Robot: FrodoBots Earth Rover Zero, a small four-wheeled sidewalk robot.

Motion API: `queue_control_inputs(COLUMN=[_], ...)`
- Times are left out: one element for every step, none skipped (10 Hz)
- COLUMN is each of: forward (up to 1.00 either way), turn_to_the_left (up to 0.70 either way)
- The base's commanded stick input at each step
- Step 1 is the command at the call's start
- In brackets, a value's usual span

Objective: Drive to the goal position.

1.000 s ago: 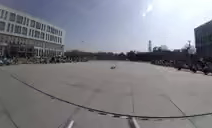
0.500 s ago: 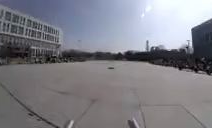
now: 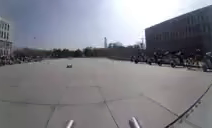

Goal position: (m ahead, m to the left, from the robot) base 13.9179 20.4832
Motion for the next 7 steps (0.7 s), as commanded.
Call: queue_control_inputs(forward=[1.0,1.0,1.0,1.0,1.0,1.0,1.0], turn_to_the_left=[0.0,0.0,0.0,0.0,0.0,0.08,0.27])
